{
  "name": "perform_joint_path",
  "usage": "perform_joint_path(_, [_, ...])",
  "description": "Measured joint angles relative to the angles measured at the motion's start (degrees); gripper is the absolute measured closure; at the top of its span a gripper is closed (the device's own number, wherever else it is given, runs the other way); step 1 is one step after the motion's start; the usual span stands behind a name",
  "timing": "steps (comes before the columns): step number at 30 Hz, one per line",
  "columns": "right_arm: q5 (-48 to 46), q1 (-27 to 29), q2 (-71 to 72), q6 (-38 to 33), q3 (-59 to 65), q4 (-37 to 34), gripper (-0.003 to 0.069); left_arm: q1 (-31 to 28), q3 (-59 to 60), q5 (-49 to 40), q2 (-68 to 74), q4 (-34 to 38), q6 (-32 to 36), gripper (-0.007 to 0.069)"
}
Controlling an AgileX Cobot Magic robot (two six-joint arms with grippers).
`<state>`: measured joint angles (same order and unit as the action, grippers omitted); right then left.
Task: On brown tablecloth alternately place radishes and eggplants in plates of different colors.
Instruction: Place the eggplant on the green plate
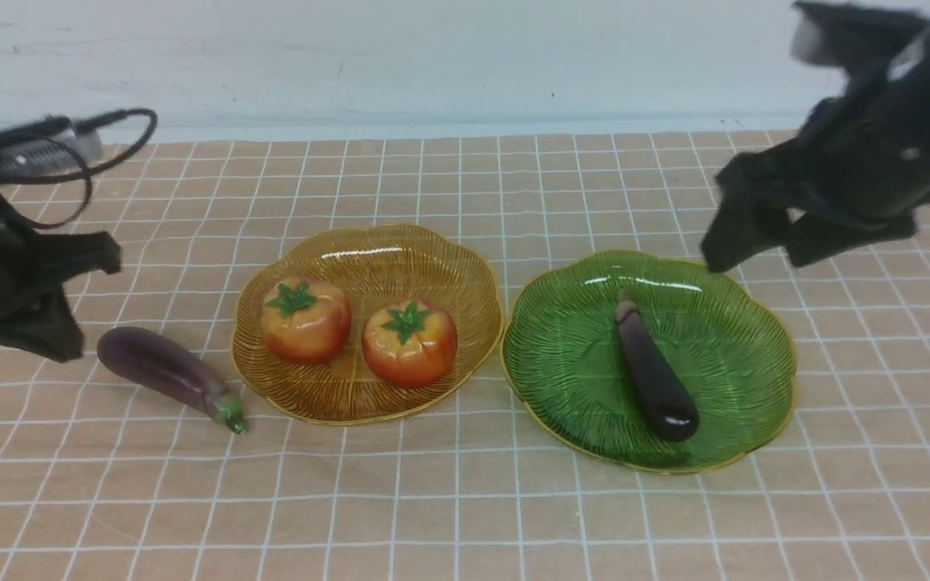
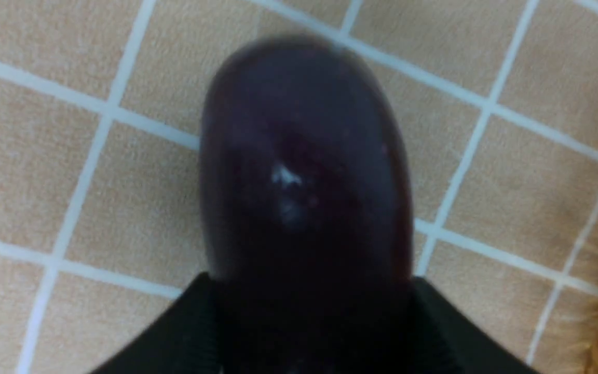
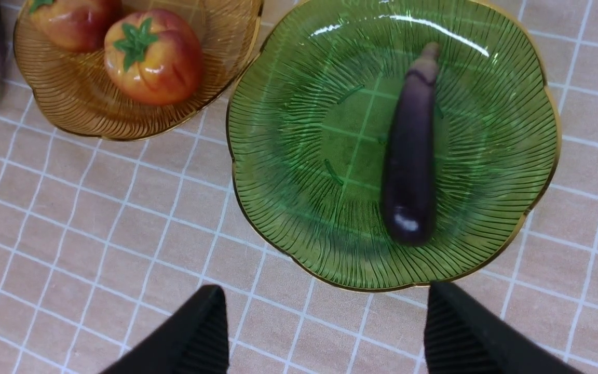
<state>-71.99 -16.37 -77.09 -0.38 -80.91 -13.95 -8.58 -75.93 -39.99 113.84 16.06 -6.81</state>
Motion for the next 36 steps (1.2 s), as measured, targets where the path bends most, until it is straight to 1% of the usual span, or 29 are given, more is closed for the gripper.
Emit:
perform_joint_path(2, [0.00, 0.00, 0.00, 0.00, 0.00, 0.00, 0.0195, 0.00, -0.31, -0.83, 0.00, -1.86, -0.07, 0.0312])
perform_joint_path(3, [0.00, 0.00, 0.00, 0.00, 0.00, 0.00, 0.0196, 0.00, -0.84, -2.07, 0.00, -2.99, -0.11, 0.0328])
perform_joint_path(5, [0.00, 0.00, 0.00, 0.00, 0.00, 0.00, 0.0196, -0.28, -3.01, -6.67, -0.78, -5.43, -0.11, 0.0335])
perform_joint_path(7, [-0.02, 0.00, 0.00, 0.00, 0.00, 0.15, 0.0196, -0.37, -5.75, -10.74, -3.09, -5.81, 0.23, 0.0338])
perform_joint_path(9, [-0.07, 0.00, 0.00, -0.06, 0.00, 0.35, 0.0196, 0.84, -8.76, -12.60, -6.51, -3.74, 2.40, 0.0342])
perform_joint_path(12, [-0.14, 0.00, 0.00, -0.46, 0.00, 1.12, 0.0196, 3.06, -10.54, -12.87, -9.21, 0.03, 5.40, 0.0343])
perform_joint_path(15, [-0.14, 0.00, 0.00, -0.45, 0.00, 2.91, 0.0196, 7.57, -11.51, -12.27, -12.04, 6.03, 9.62, 0.0343])
perform_joint_path(19, [-0.14, 0.00, 0.00, -0.39, 0.00, 4.67, 0.0196, 15.26, -11.85, -10.53, -13.47, 13.71, 15.00, 0.0343])
perform_joint_path(21, [-0.14, 0.00, 0.00, -0.35, 0.00, 4.98, 0.0196, 20.94, -11.90, -8.75, -12.98, 17.37, 18.71, 0.0343])
perform_joint_path(23, [-0.14, 0.00, 0.00, -0.35, 0.00, 5.03, 0.0196, 27.04, -11.97, -5.97, -11.36, 19.48, 21.33, 0.0343])
perform_joint_path(24, [-0.14, 0.00, 0.00, -0.35, 0.00, 5.11, 0.0196, 28.73, -11.97, -5.31, -10.72, 19.85, 21.78, 0.0343])
perform_joint_path(27, [-0.14, 0.00, 0.00, -0.29, 0.00, 5.14, 0.0196, 35.27, -11.91, 1.15, -7.24, 21.31, 22.12, 0.0343])
perform_joint_path(29, [-0.14, 0.00, 0.00, -0.29, 0.00, 5.21, 0.0196, 38.03, -11.91, 4.25, -5.08, 21.84, 21.84, 0.0343])
perform_joint_path(32, [-0.14, 0.00, 0.00, -0.29, 0.00, 5.40, 0.0196, 40.49, -12.03, 7.96, -2.37, 22.31, 21.79, 0.0342])
perform_joint_path(36, [-0.14, 0.00, 0.00, -0.24, 0.00, 5.40, 0.0196, 41.99, -13.06, 9.28, 1.56, 23.10, 20.91, 0.0320])
